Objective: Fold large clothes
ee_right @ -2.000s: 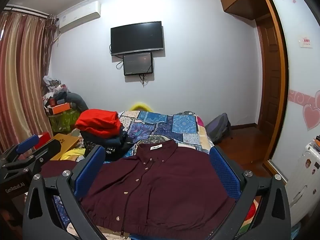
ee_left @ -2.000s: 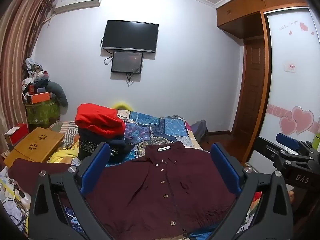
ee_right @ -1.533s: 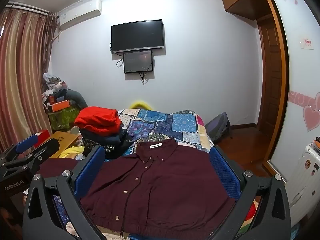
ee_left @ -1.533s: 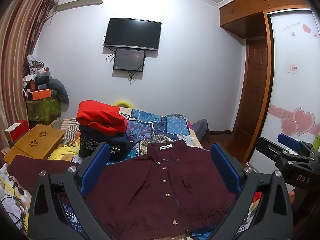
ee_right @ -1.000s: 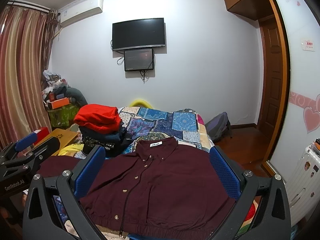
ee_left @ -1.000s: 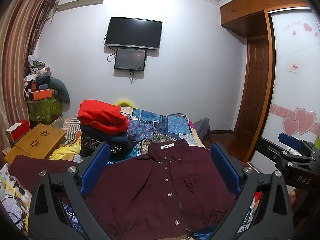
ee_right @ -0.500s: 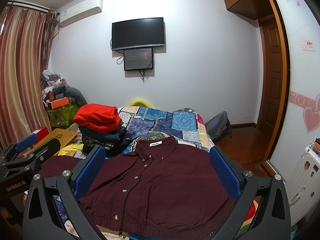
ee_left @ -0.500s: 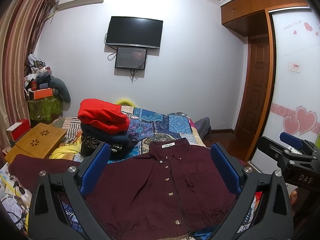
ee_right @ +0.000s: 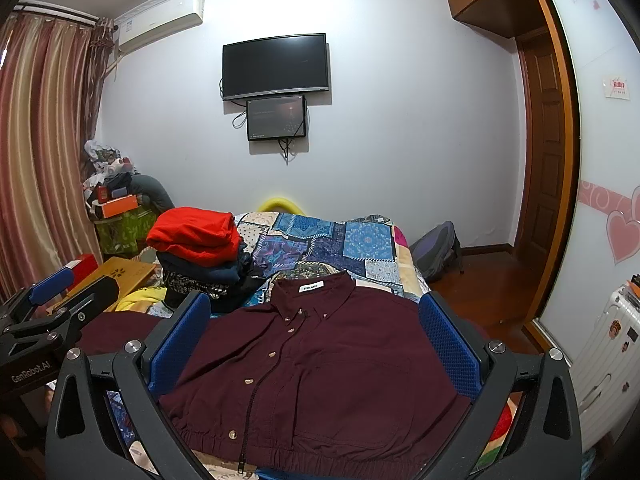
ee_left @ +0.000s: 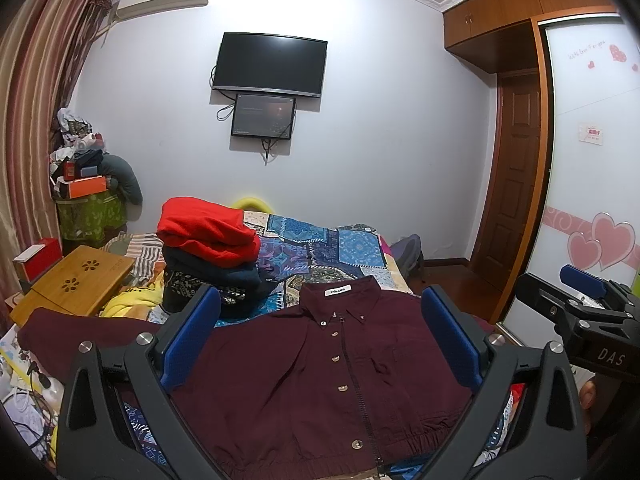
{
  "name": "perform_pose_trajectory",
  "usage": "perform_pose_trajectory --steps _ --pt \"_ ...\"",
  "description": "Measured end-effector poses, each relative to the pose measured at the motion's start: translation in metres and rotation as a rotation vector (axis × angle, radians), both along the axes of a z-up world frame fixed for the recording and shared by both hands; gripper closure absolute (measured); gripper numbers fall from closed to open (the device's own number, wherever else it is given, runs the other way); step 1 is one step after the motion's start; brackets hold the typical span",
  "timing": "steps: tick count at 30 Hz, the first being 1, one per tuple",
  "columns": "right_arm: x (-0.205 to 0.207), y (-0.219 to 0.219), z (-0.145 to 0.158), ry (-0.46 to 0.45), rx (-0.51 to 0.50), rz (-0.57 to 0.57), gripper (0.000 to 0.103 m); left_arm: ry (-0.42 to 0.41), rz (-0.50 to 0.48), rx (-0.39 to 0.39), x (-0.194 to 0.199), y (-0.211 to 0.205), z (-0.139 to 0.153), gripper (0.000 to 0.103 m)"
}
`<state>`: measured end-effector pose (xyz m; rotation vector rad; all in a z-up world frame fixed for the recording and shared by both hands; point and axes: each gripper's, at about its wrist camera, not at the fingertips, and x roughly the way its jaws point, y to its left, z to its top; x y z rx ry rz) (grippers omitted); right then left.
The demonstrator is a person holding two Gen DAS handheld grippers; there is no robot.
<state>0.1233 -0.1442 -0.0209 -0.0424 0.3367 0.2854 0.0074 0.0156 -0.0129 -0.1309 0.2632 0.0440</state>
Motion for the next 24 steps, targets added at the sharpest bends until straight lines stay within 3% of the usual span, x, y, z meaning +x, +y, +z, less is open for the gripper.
perform_pose_trajectory --steps 24 --pt "0.011 0.005 -0.005 0.029 -0.015 -0.002 0.000 0.027 0.017 -0.017 0.012 0.010 -0.006 0.002"
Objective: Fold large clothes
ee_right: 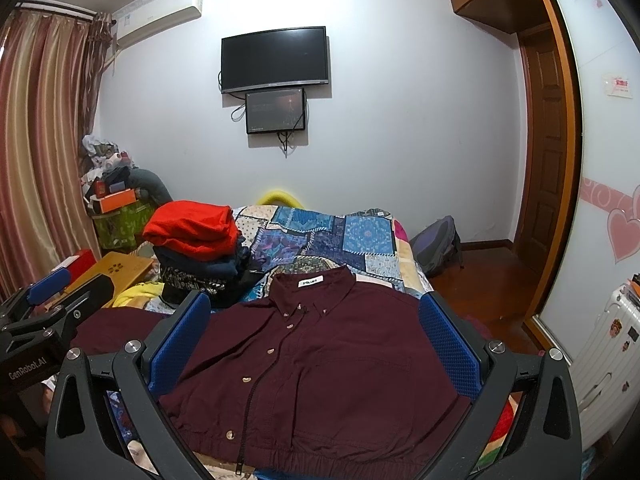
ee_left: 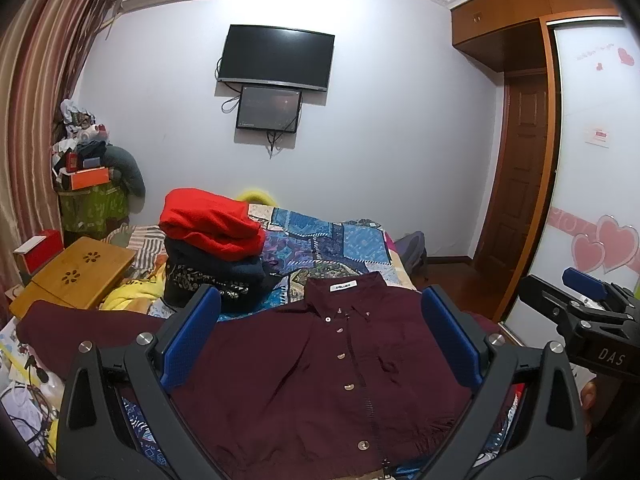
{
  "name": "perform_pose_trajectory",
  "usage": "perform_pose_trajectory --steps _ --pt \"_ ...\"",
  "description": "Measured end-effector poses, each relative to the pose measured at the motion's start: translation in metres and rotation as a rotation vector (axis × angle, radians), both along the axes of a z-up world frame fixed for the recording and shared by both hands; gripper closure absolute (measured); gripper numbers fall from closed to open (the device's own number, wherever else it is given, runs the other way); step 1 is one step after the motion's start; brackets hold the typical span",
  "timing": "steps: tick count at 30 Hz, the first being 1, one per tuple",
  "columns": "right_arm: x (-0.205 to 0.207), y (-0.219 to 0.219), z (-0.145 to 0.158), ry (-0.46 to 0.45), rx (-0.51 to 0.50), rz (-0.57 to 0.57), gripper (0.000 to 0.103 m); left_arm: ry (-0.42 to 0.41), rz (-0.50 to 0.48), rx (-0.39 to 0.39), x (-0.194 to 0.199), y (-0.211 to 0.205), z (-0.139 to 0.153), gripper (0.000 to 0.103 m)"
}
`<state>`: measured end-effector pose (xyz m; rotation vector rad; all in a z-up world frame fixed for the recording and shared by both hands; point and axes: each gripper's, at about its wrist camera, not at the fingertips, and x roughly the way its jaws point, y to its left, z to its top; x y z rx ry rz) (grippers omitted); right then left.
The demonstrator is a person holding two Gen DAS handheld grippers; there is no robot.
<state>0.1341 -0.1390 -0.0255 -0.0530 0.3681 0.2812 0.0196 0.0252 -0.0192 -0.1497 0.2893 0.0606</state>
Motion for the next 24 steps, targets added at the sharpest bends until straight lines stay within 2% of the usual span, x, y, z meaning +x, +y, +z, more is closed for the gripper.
perform_pose_trajectory --steps 10,16,24 --pt "0.023 0.006 -0.008 0.053 -0.020 -0.002 0.000 0.047 0.062 -0.021 0.026 0.029 -0.010 0.002" --pt "0.045 0.012 -0.018 0.111 -0.039 0.000 0.000 0.099 0.181 -0.077 0.050 0.076 -0.024 0.002" --pt "0.082 0.028 -0.042 0.227 -0.089 0.011 0.000 0.226 0.404 -0.184 0.078 0.169 -0.070 0.002"
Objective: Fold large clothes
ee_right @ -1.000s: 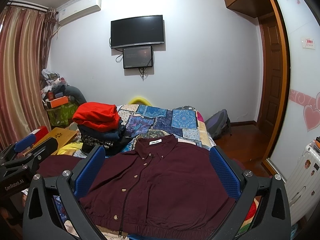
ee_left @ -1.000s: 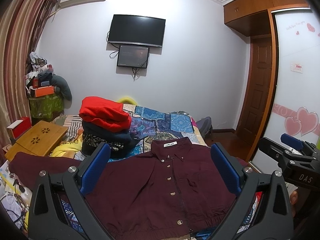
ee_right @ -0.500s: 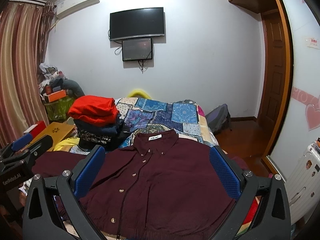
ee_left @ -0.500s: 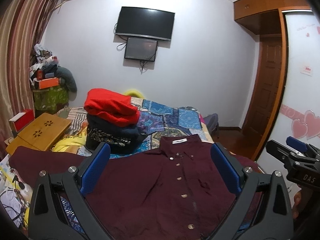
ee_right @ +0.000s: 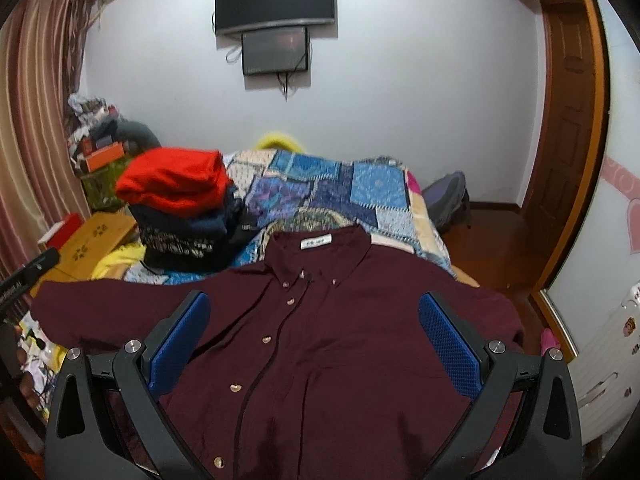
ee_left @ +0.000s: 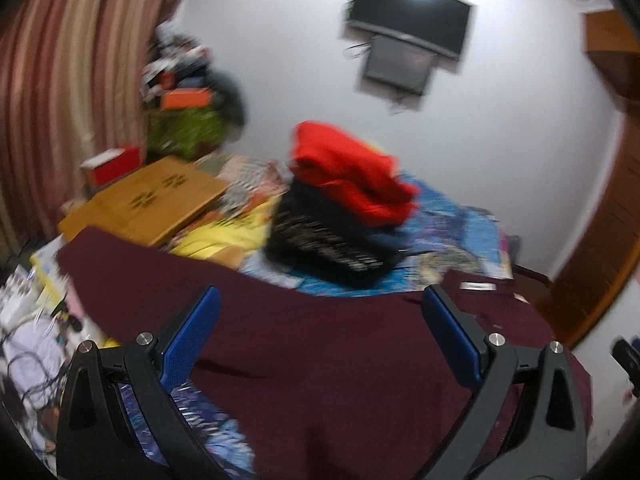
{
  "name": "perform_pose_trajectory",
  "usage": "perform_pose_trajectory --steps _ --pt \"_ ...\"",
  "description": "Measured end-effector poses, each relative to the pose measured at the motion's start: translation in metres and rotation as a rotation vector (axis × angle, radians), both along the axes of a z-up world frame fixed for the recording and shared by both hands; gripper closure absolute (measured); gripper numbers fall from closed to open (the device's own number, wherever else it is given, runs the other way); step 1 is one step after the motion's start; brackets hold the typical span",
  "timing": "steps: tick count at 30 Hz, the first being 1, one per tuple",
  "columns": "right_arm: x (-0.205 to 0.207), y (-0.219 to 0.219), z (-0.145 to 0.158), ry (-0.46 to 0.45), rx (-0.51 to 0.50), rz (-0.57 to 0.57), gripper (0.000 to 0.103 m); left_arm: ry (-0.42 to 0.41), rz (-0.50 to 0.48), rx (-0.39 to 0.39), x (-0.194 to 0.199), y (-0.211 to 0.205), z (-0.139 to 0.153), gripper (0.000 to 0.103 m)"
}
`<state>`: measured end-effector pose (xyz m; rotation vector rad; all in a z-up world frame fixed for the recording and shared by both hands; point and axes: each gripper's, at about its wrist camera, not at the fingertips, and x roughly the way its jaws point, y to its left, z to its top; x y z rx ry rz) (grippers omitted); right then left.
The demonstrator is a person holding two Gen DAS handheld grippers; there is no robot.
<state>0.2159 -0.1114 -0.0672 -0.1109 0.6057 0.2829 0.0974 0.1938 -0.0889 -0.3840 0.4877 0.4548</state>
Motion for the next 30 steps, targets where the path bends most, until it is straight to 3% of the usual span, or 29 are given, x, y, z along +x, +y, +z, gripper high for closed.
perform_pose_trajectory --steps 9,13,16,20,23,25,27,30 --pt "0.037 0.008 -0.030 0.145 -0.036 -0.021 0.000 0.126 0.285 -0.245 -0.020 0.131 -0.070 0.002" --pt "0.048 0.014 -0.039 0.193 -0.036 -0.021 0.000 0.160 0.378 -0.431 -0.042 0.181 -0.116 0.014" --pt "0.055 0.020 -0.044 0.206 -0.045 -0.016 0.000 0.190 0.410 -0.546 -0.049 0.204 -0.150 0.024" --pt "0.060 0.027 -0.048 0.225 -0.068 -0.006 0.000 0.208 0.432 -0.655 -0.056 0.222 -0.187 0.024" --pt "0.065 0.031 -0.051 0.232 -0.085 -0.003 0.000 0.160 0.410 -0.755 -0.060 0.226 -0.205 0.025" --pt "0.068 0.033 -0.052 0.234 -0.095 -0.005 0.000 0.108 0.380 -0.832 -0.058 0.229 -0.215 0.037" --pt "0.069 0.033 -0.052 0.235 -0.101 -0.006 0.000 0.091 0.373 -0.863 -0.053 0.232 -0.218 0.041" --pt "0.069 0.033 -0.052 0.239 -0.104 -0.007 0.000 0.126 0.385 -0.788 -0.044 0.228 -0.207 0.054"
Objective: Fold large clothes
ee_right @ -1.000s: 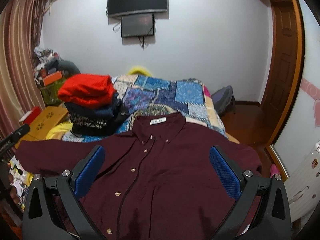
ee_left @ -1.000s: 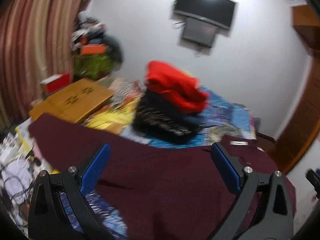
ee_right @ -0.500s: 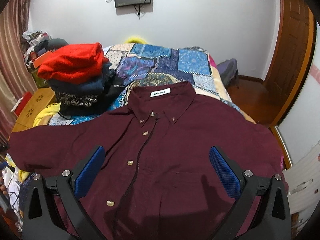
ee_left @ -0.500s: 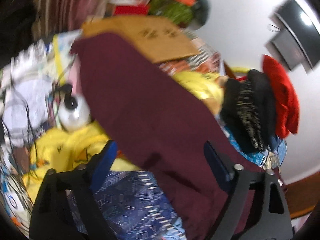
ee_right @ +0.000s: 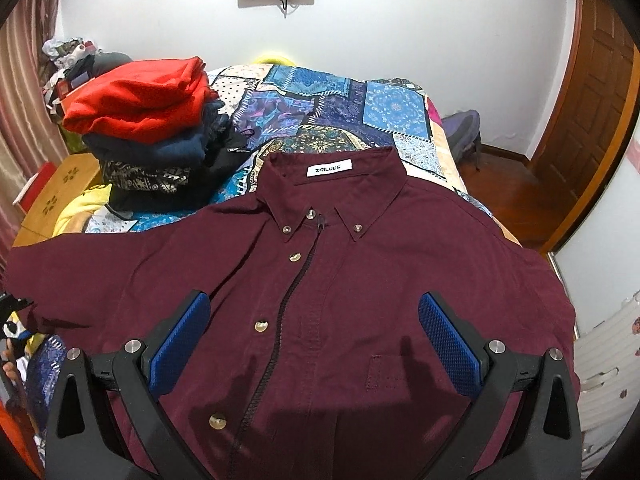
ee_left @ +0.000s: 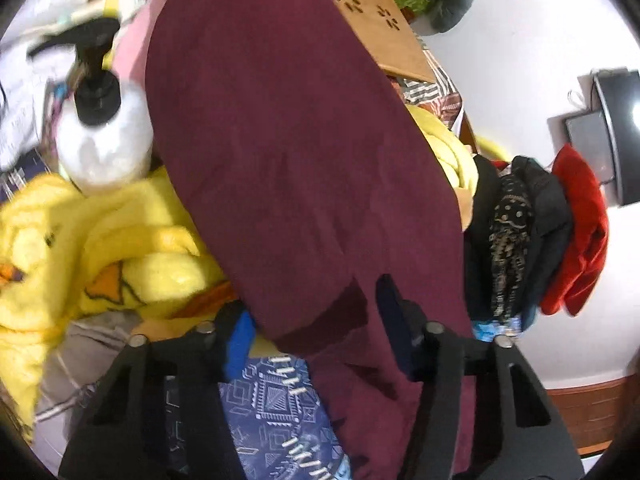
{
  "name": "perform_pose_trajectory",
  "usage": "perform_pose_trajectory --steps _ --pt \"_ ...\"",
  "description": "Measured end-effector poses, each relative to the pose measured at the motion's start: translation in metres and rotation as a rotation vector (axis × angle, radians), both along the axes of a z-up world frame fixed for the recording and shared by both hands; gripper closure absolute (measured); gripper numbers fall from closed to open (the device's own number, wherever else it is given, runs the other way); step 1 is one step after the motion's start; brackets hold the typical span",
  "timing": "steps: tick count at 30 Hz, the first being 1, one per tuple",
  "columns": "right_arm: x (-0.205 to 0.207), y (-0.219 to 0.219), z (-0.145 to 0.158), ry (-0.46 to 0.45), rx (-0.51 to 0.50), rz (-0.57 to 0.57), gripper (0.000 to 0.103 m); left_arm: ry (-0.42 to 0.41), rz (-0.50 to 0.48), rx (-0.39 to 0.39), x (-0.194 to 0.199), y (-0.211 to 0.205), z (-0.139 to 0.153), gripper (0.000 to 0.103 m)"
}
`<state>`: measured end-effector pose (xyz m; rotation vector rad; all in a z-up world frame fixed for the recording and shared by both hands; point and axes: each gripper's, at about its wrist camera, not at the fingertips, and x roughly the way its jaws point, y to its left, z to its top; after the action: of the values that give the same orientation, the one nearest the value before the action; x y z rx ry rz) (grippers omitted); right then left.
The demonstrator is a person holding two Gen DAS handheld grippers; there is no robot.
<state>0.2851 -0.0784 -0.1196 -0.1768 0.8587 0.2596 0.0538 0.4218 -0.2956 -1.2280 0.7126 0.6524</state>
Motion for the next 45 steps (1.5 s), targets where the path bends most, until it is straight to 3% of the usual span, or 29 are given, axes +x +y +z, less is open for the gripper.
perform_pose_trajectory --steps 2,4,9,12,19,25,30,38,45 --pt "0.000 0.001 0.001 0.001 -0.002 0.000 0.000 0.067 -0.016 0.084 0.005 -0.004 0.011 0.067" --pt "-0.001 0.000 0.002 -0.001 -0.003 0.000 0.000 0.140 -0.057 0.218 0.014 -0.015 0.029 0.079" --pt "-0.006 -0.004 0.007 -0.016 0.010 0.005 0.000 0.233 -0.147 0.508 0.042 -0.045 0.078 0.085" --pt "-0.009 -0.008 0.010 -0.029 0.017 0.007 0.000 0.197 -0.208 0.627 0.064 -0.067 0.112 0.089" --pt "-0.015 -0.024 0.016 -0.050 0.036 -0.008 0.000 -0.007 -0.380 0.735 0.113 -0.128 0.179 0.094" --pt "-0.019 -0.039 0.021 -0.070 0.055 -0.023 0.000 -0.120 -0.570 0.745 0.146 -0.198 0.201 0.097" --pt "-0.021 -0.051 0.020 -0.073 0.069 -0.039 0.000 -0.167 -0.753 0.720 0.170 -0.261 0.195 0.097" --pt "-0.027 -0.064 0.017 -0.071 0.064 -0.049 0.000 -0.093 -1.036 0.635 0.200 -0.350 0.139 0.097" --pt "-0.029 -0.067 0.012 -0.059 0.046 -0.050 0.000 0.010 -1.198 0.623 0.197 -0.392 0.097 0.095"
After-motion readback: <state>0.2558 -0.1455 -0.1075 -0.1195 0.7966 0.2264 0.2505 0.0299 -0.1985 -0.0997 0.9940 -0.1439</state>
